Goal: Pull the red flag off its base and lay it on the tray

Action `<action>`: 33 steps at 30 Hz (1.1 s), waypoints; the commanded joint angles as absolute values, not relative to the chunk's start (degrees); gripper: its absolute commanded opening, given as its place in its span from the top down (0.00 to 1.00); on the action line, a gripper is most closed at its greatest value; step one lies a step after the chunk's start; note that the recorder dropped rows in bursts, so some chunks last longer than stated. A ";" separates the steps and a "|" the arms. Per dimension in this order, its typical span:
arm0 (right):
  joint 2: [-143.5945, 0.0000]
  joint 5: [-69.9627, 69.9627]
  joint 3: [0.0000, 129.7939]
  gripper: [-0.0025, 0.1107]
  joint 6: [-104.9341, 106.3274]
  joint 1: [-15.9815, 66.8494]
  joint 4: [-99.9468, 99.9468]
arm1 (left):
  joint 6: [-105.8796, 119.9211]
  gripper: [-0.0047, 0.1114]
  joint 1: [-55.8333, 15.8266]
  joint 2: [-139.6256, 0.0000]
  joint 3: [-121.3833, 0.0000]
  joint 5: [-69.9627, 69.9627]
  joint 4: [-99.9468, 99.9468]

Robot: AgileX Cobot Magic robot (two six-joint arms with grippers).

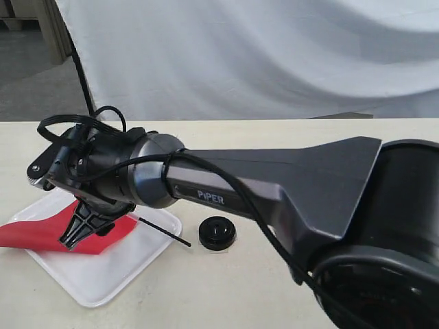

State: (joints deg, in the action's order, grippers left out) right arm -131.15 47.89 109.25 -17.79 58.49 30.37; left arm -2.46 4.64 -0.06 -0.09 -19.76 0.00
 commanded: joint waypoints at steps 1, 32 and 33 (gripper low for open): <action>-130.43 52.44 108.85 0.91 -15.25 58.06 27.38 | -2.38 0.96 4.77 0.00 0.00 -19.67 0.00; -91.83 33.00 56.07 0.98 -1.28 6.44 -1.09 | -2.38 0.96 4.77 0.00 0.00 -19.67 0.00; -89.96 34.07 54.99 0.98 -1.28 3.23 -0.94 | -2.38 0.96 4.77 0.00 0.00 -19.67 0.00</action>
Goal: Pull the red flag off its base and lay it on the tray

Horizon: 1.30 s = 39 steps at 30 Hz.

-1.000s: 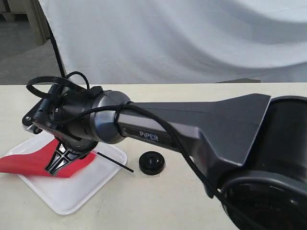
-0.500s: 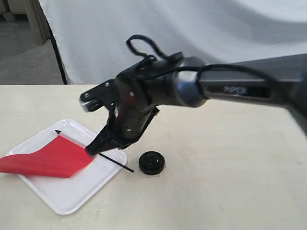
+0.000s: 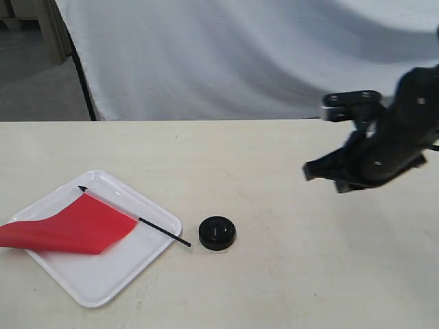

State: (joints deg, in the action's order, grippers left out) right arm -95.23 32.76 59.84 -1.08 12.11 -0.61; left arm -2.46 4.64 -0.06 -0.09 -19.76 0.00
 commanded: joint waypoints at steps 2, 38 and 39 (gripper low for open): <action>-86.80 36.09 53.63 0.98 -1.28 -0.64 -1.21 | -2.38 0.96 4.77 0.00 0.00 -19.67 0.00; 0.00 -0.57 19.22 0.97 2.85 12.28 -0.33 | -2.38 0.96 4.77 0.00 0.00 -19.67 0.00; 0.00 -1.32 19.22 0.97 2.85 12.28 -0.33 | -2.38 0.96 4.77 0.00 0.00 -19.67 0.00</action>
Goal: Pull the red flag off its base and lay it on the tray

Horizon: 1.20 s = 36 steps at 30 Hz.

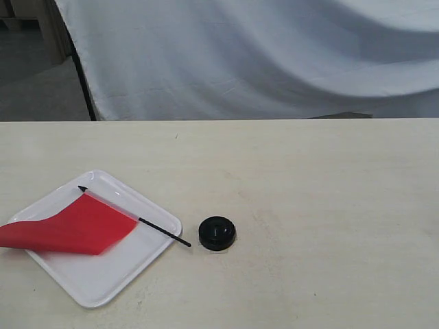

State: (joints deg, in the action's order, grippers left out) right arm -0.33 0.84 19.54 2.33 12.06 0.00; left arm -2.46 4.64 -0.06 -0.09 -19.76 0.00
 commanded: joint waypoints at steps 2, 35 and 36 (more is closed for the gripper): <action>0.00 -0.97 19.22 0.97 0.58 12.28 -1.02 | -2.38 0.96 4.77 0.00 0.00 -19.67 0.00; 0.00 6.10 0.00 0.97 -0.37 12.28 -1.96 | -2.38 0.96 4.77 0.00 0.00 -19.67 0.00; 0.00 6.21 0.00 0.97 -0.37 12.28 -1.96 | -2.38 0.96 4.77 0.00 0.00 -19.67 0.00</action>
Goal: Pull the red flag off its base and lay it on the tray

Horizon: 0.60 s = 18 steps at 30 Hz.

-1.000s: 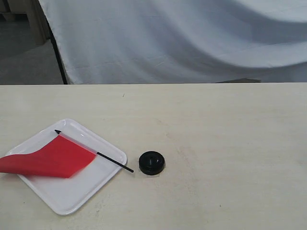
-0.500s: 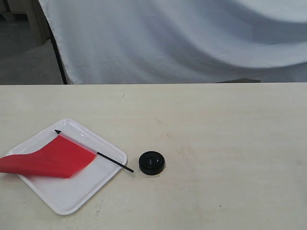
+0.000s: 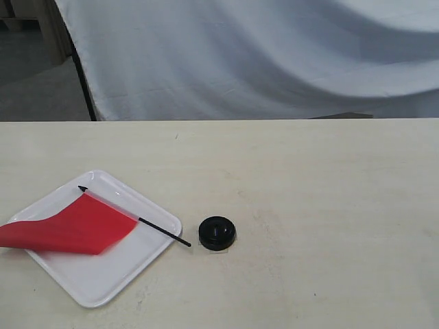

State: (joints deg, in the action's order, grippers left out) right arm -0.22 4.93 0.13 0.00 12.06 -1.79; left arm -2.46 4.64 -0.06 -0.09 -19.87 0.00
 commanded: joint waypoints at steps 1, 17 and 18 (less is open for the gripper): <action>0.00 6.34 0.00 0.97 -0.37 12.28 -1.96 | -2.38 0.96 4.77 0.00 0.00 -19.67 0.00; 0.00 10.48 0.00 0.97 -0.59 10.09 -4.26 | -2.38 0.96 4.77 0.00 0.00 -19.67 0.00; 0.00 10.48 0.00 0.97 -0.59 8.62 -4.57 | -2.38 0.96 4.77 0.00 0.00 -19.67 0.00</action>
